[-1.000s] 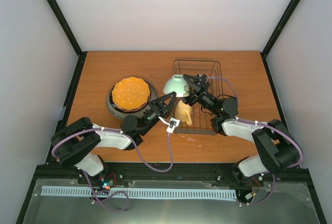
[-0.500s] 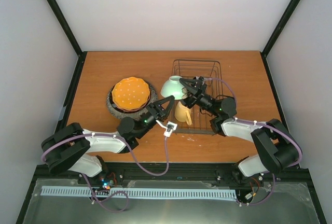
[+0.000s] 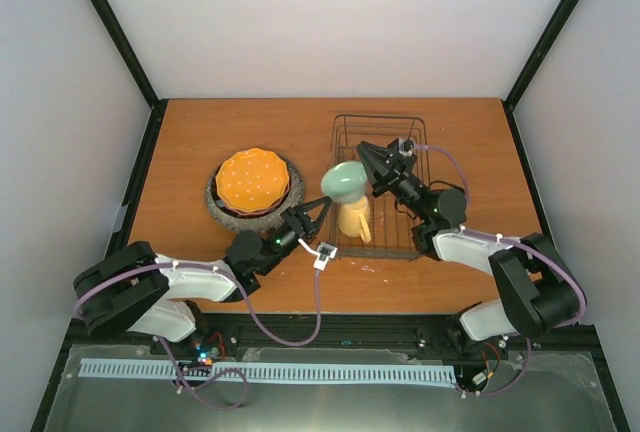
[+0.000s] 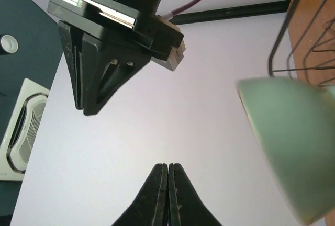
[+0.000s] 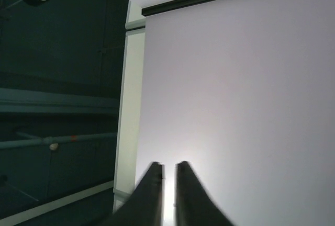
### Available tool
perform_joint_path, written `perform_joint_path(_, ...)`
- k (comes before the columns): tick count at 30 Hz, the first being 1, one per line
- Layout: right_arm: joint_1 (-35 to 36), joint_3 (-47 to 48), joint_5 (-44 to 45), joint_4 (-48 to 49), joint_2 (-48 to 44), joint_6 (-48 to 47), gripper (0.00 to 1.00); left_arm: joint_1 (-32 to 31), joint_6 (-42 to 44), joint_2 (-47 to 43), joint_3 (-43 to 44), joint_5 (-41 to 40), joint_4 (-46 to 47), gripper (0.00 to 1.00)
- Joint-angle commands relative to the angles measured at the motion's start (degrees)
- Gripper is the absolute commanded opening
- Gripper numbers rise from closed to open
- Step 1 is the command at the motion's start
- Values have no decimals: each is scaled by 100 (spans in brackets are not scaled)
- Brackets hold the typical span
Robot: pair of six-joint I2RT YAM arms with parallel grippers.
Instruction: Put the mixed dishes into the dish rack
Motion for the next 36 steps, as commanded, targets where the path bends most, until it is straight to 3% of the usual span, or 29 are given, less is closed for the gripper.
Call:
perform_joint_path(1,-7,-21,-54,378,-225,540,3,19,160,-259,16,-97,-172,1)
perform_joint_path(5,-73,45,-359,-281,-434,215,3,23,118,-251,20,-73,-128,1)
perform_joint_path(10,-379,288,-850,-3428,-1178,-1580,3,324,-492,599,500,286,452,1)
perform_joint_path(14,-975,80,-1246,-3853,-1607,-2098,3,549,-599,1774,1108,479,1560,1)
perform_joint_path(17,-1369,357,-1395,-5652,-2144,-3450,3,574,-688,2275,1412,389,2396,1)
perform_joint_path(18,-1475,604,-1245,-6909,-2305,-4098,3,585,-819,2302,1473,250,2388,1)
perform_joint_path(21,-1505,1565,-475,-9294,-2459,-6346,23,621,-1305,2197,1465,-12,2444,1)
perform_joint_path(23,-1501,2072,71,-10111,-2334,-7150,41,631,-1638,2074,1421,-218,2494,1)
perform_joint_path(25,-1505,2388,291,-10524,-2136,-7535,45,631,-2301,1794,1382,-451,2318,1)
perform_joint_path(29,-1486,2728,471,-10832,-1589,-7901,44,731,-4049,633,1316,-746,904,3)
perform_joint_path(32,-1437,3121,902,-11226,-1074,-8350,50,931,-5383,-233,1340,-770,-160,19)
perform_joint_path(36,-1352,3601,1184,-11674,-319,-8928,57,1065,-6169,-1094,1595,-665,-1528,35)
